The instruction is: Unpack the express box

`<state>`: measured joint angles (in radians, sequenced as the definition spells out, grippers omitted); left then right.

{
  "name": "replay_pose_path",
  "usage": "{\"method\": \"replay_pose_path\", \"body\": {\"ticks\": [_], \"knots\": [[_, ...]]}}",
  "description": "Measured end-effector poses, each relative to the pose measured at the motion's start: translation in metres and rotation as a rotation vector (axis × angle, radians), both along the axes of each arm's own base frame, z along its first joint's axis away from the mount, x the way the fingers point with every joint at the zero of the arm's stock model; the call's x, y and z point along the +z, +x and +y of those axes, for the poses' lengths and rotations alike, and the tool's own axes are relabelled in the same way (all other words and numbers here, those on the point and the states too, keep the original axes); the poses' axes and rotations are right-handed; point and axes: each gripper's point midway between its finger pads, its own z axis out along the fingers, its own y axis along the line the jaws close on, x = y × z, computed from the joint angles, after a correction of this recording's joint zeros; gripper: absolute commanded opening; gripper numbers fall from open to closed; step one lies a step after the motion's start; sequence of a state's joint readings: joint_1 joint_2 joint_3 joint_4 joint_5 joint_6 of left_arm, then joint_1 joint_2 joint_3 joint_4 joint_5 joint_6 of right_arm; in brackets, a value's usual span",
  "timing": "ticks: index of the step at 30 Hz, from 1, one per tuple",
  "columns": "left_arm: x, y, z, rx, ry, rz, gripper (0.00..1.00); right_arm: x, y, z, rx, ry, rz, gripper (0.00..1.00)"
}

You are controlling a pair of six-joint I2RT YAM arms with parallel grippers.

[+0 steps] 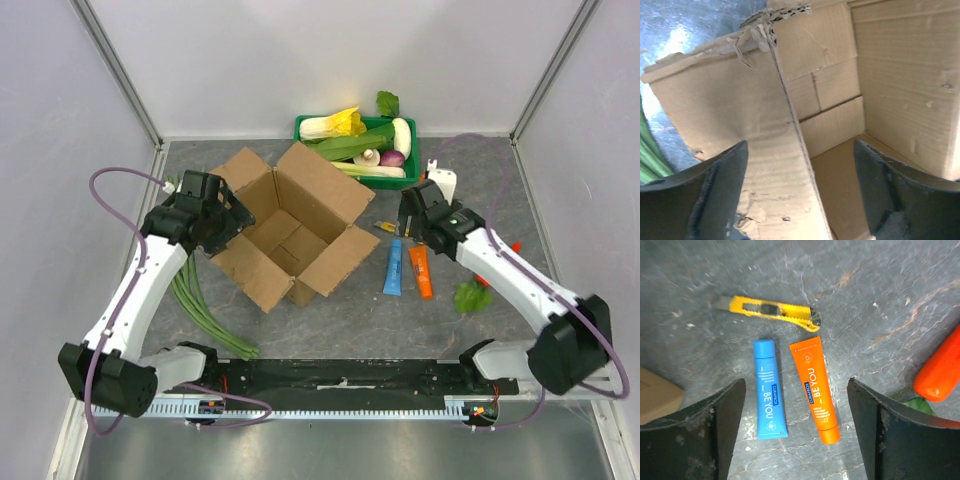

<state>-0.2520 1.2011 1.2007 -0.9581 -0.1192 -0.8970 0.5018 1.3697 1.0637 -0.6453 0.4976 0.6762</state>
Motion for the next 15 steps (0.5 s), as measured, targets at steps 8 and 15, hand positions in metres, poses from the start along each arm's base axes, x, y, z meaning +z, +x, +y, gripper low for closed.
{"method": "replay_pose_path", "body": {"ticks": [8,15], "knots": [[0.054,-0.022,-0.004,-0.085,-0.060,-0.199,0.98,0.099,-0.014,-0.013,0.008,0.074,-0.211,0.98],[0.095,-0.058,-0.016,-0.227,-0.135,-0.340,0.98,0.179,-0.047,-0.034,0.022,0.119,-0.351,0.98]]}}
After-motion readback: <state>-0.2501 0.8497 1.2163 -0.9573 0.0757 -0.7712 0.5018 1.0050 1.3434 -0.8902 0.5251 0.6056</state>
